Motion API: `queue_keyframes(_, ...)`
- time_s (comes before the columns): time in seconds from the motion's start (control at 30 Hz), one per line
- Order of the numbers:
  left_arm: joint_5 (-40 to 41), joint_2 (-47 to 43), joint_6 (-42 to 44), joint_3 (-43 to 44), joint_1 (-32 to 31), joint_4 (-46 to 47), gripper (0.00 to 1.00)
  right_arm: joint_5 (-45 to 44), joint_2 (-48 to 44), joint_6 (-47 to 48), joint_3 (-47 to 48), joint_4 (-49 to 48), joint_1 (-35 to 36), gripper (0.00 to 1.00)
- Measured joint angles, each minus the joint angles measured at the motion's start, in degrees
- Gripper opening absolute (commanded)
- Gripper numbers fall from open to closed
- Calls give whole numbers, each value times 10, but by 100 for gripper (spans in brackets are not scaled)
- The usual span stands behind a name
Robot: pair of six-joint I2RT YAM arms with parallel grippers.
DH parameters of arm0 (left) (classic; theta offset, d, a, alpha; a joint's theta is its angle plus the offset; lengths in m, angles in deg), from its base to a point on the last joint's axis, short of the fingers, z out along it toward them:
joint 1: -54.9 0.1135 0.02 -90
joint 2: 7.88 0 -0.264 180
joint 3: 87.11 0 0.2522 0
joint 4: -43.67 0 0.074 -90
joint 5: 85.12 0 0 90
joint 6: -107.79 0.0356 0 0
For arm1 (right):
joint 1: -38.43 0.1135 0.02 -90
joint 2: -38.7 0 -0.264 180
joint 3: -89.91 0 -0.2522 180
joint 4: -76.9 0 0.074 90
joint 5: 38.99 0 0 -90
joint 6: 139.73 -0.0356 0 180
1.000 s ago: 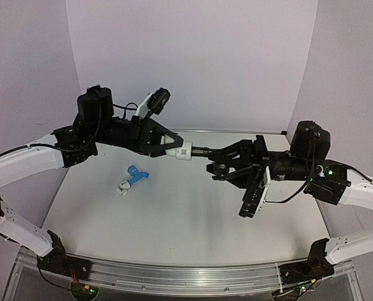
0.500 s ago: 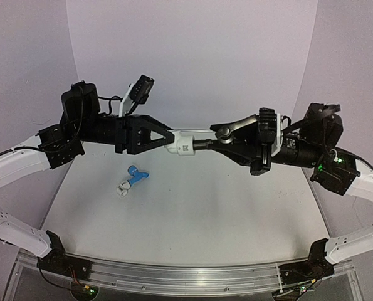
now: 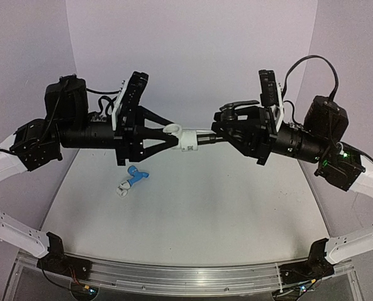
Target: Install the water faucets
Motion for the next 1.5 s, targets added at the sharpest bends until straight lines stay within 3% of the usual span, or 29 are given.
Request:
queue_keyframes(0.37,199,-32,285,-41,-87,-21,19,53,23,-175,0,20,-41,0)
queue_keyframes(0.73,470,-31,574,-119,-213,79,19,92,33,-214,3,35,-65,0)
queue_keyframes(0.9,543,-30,700,-169,-239,170,30,92,42,-192,21,53,-67,0)
queue_keyframes(1.0,571,-24,758,-197,-245,235,56,91,44,-161,34,68,-68,0)
queue_keyframes(1.07,574,-16,772,-198,-248,229,68,83,46,-128,44,69,-68,0)
queue_keyframes(1.23,568,9,732,-197,-258,164,80,67,41,1,69,60,-68,0)
queue_keyframes(1.4,558,-14,625,-190,-257,125,87,54,15,173,70,57,-68,0)
queue_keyframes(1.5,527,-50,516,-185,-245,97,88,61,-2,278,67,53,-69,0)
